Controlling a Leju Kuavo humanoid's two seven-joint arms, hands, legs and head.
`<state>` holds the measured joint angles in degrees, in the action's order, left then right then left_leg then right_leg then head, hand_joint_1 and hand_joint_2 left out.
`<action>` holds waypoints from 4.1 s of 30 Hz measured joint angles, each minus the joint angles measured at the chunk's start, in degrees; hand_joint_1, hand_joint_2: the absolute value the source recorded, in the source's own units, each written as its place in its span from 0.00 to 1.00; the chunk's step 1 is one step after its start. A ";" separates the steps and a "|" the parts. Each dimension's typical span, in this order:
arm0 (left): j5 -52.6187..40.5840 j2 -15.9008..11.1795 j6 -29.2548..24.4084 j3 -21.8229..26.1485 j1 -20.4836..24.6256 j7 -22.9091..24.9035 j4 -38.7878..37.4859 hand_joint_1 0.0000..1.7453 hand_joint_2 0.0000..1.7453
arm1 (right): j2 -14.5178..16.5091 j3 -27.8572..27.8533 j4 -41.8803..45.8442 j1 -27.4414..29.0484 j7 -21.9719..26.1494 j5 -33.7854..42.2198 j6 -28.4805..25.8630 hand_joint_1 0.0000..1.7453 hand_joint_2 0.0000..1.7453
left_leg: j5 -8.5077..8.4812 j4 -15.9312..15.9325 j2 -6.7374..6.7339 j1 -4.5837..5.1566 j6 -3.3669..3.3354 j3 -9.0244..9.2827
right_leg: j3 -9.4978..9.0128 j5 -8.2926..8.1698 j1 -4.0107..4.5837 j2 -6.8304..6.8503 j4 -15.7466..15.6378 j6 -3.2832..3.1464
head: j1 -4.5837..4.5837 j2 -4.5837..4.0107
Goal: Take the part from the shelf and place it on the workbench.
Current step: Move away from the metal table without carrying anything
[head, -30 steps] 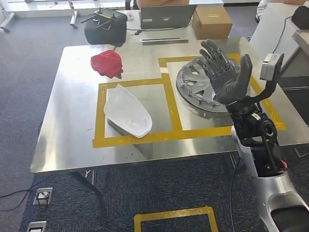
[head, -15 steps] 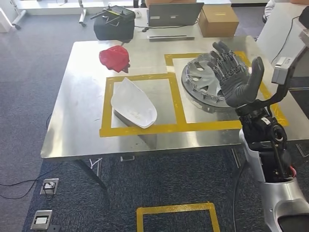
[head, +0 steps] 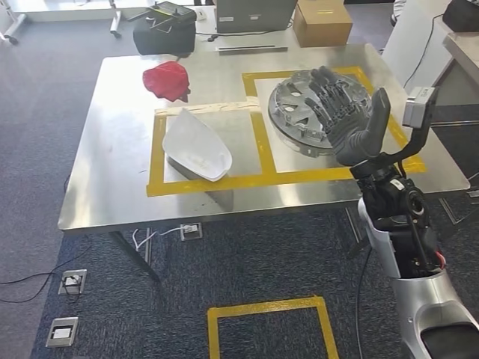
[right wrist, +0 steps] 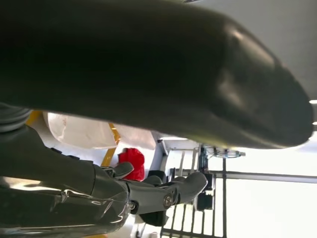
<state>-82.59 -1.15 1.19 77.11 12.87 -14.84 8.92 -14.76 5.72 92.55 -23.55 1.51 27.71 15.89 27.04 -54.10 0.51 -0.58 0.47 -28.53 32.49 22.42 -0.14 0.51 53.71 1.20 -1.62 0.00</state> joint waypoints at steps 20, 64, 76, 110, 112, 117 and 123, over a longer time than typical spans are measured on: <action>-0.21 -0.04 -0.09 -0.01 -0.06 0.17 0.00 0.00 0.00 | -0.02 -0.71 1.34 1.48 -0.88 0.47 -0.90 0.00 0.00 | 2.65 -9.38 -0.34 0.03 0.83 -9.07 | -4.47 3.17 -0.34 -0.20 -1.29 -1.56 | -1.19 0.00; -0.31 -0.32 -0.16 -0.02 0.07 0.10 0.00 0.00 0.00 | 0.01 -0.22 1.00 -1.26 -1.25 -0.08 -2.16 0.00 0.00 | -1.37 1.14 -0.93 0.57 -2.53 -0.05 | 2.27 0.88 -0.09 -0.30 2.44 0.53 | 0.28 0.00; 0.99 -0.45 -0.14 0.01 -0.39 -0.05 0.00 0.00 0.00 | 0.37 1.19 0.55 -1.96 -0.67 -0.24 -1.72 0.00 0.00 | -6.59 0.05 -0.86 0.79 -1.09 -6.04 | -7.39 5.54 -0.33 -0.57 -0.69 0.64 | -1.93 0.00; 1.35 -0.88 -0.26 0.03 -1.06 0.40 0.00 0.00 0.00 | 1.67 2.11 -3.13 -2.40 1.11 -0.01 -0.40 0.00 0.00 | -3.35 -2.62 -0.78 0.66 -0.45 -7.39 | -6.49 3.64 -0.16 -0.05 -2.35 -1.77 | -1.69 0.00; 1.34 -0.95 -0.42 0.03 -1.08 0.41 0.00 0.00 0.00 | 1.67 2.08 -2.98 -2.19 0.89 0.03 -0.39 0.00 0.00 | 2.53 -9.99 -0.73 0.33 0.15 -10.11 | -4.95 2.51 -0.31 -0.05 -2.43 -2.23 | -0.88 0.00; 1.14 -0.91 -0.73 0.03 -1.10 0.41 0.00 0.00 0.00 | 1.67 1.79 -2.73 -1.05 0.33 0.09 -0.37 0.00 0.00 | 0.10 -13.97 -0.76 -0.60 1.12 -7.96 | -1.54 0.27 -0.52 -0.07 -1.91 -1.59 | 0.28 0.00; 0.98 -0.79 -1.01 0.02 -1.00 0.42 0.00 0.00 0.00 | 1.61 1.11 -1.89 -0.84 0.14 0.11 -0.20 0.00 0.00 | 0.53 0.79 -0.38 -0.44 -0.51 0.98 | -0.06 -0.76 -0.45 -0.18 -0.62 0.39 | 0.13 0.00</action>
<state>-81.61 -1.93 0.17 77.13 11.87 -14.42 8.92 -13.15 6.83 90.67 -24.40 1.66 27.82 15.69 27.57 -53.31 0.13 -1.02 -0.04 -27.55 32.43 21.66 -0.60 0.33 53.09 1.59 -1.49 0.00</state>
